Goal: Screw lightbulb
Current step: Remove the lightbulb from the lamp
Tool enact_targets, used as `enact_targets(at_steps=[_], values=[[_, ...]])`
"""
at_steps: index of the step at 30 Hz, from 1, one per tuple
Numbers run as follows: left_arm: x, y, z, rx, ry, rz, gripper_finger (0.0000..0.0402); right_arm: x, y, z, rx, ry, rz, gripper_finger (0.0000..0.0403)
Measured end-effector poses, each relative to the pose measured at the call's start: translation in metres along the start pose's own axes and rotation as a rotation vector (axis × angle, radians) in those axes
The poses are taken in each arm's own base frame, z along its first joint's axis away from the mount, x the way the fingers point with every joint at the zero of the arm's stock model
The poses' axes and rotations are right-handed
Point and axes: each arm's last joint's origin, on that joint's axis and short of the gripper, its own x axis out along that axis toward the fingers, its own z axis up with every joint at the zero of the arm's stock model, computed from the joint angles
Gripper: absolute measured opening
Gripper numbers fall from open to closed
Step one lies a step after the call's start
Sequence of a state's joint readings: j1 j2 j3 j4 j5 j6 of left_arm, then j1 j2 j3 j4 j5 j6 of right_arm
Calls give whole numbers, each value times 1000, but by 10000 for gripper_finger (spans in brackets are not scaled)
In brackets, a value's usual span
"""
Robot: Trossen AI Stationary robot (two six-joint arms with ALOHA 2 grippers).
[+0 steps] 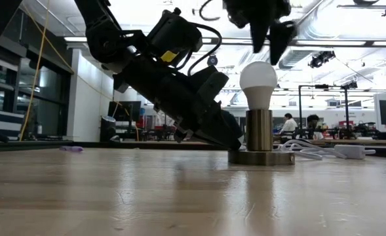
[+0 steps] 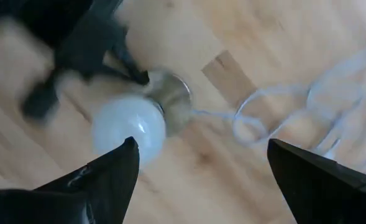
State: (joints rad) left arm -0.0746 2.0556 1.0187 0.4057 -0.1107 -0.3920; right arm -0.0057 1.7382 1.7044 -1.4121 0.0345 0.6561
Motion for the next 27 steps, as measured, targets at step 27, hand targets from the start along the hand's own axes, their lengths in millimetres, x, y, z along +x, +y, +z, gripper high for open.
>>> enact_targets(at_steps=[27], values=[[0, 0, 0, 0, 3, -5, 0, 22, 43, -9, 850, 26, 49, 344]])
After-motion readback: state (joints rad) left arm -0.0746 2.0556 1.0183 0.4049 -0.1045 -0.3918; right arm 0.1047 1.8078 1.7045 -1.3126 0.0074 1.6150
